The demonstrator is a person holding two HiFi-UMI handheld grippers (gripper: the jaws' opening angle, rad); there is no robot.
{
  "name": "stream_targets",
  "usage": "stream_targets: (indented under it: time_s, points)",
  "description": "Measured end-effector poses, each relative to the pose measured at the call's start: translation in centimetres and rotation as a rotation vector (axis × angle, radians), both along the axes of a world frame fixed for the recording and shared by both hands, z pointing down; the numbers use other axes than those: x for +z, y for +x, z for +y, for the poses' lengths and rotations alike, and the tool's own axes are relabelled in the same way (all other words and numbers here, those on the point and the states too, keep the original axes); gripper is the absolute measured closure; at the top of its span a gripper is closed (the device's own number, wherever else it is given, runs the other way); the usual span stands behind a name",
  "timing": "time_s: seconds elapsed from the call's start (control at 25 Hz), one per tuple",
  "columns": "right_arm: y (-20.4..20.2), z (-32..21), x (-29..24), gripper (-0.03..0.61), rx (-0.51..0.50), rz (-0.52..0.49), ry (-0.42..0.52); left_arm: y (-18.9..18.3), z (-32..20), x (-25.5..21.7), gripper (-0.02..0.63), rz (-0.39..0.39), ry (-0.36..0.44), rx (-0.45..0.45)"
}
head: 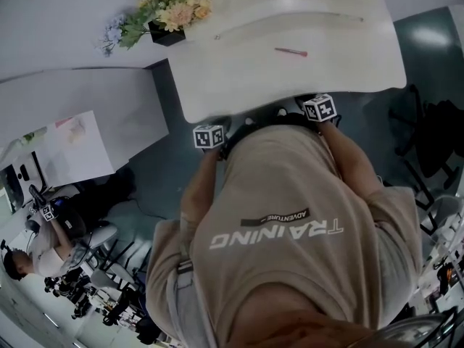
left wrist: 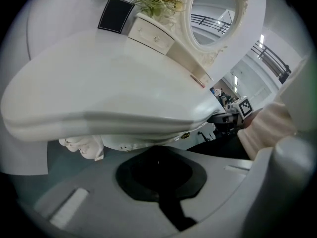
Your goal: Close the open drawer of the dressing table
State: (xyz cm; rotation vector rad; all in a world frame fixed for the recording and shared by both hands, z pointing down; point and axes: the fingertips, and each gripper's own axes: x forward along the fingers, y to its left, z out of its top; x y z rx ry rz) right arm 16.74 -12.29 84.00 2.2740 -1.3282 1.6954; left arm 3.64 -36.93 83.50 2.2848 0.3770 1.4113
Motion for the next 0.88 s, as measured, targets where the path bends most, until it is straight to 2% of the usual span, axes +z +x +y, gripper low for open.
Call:
stream_targets:
  time_s: [0.24, 0.44, 0.68, 0.88]
  points:
    - [-0.1, -0.4, 0.2, 0.574, -0.021, 0.0, -0.007, 1.0, -0.8, -0.1, 0.607, 0.036, -0.03, -0.097]
    - [-1.7, -0.3, -0.6, 0.575, -0.07, 0.007, 0.0, 0.3, -0.3, 0.0, 0.606, 0.023, -0.072, -0.116]
    - [-4.9, 0.7, -0.2, 0.574, -0.161, 0.013, 0.0, -1.6, -0.4, 0.0, 0.606, 0.031, -0.02, -0.103]
    - [-6.3, 1.6, -1.8, 0.574, -0.127, 0.031, 0.05, -2.4, 0.3, -2.5, 0.606, 0.11, 0.021, -0.065]
